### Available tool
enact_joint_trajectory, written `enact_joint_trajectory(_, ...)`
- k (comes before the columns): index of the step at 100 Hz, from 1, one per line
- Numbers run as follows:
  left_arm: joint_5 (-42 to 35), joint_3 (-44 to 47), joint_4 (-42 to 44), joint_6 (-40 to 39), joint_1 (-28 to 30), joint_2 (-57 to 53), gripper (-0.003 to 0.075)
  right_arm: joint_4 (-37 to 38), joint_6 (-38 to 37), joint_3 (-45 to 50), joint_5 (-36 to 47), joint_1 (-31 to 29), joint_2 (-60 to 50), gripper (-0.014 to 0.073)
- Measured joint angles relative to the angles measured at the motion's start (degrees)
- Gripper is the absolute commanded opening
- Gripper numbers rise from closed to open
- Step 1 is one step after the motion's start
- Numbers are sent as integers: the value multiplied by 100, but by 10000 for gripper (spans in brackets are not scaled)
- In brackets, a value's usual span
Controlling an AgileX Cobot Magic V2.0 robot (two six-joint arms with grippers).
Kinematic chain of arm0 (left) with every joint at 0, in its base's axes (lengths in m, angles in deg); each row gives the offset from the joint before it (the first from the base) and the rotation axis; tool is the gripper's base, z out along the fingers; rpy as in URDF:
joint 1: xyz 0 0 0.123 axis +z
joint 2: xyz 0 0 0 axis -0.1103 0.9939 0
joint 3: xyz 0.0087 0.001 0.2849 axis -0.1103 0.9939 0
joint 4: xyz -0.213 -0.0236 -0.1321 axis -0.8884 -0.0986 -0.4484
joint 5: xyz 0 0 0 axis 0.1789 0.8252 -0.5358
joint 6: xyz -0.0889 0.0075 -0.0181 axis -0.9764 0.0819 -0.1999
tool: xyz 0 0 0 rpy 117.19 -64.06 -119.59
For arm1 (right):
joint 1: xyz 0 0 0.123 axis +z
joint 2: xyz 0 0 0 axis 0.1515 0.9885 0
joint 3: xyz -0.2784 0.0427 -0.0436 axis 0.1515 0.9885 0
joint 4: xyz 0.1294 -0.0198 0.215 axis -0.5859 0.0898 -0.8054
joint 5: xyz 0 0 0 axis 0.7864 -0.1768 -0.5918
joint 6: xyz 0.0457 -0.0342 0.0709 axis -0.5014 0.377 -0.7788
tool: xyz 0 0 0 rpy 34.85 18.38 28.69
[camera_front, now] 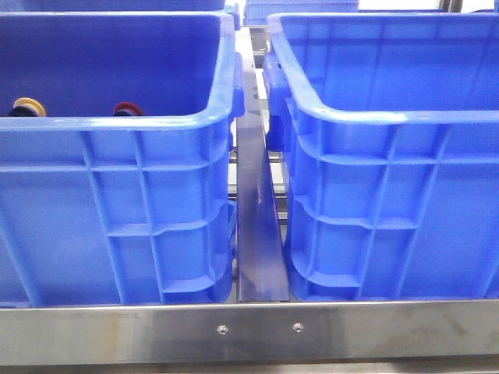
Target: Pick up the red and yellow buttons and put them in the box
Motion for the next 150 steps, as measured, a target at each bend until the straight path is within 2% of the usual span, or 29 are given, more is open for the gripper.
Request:
enact_joint_trajectory(4,13,-172,-25,0,0,269,599,0,0,0,0,0,0,-68)
enact_joint_trajectory(8,13,-347,-73,0,0,576,622,0,0,0,0,0,0,-68)
enact_joint_trajectory(31,177,-1373,-534,0,0,2200,620,0,0,0,0,0,0,-68)
enact_joint_trajectory(48,672,-2204,-594,0,0,3338,620,0,0,0,0,0,0,-68)
enact_joint_trajectory(74,971,-3351,-682,0,-79,4847,620,0,0,0,0,0,0,-68)
enact_joint_trajectory(106,1115,-4249,-714,0,-208,6004,620,0,0,0,0,0,0,-68)
enact_joint_trajectory(150,1192,-4337,-714,0,-208,6599,619,0,0,0,0,0,0,-68)
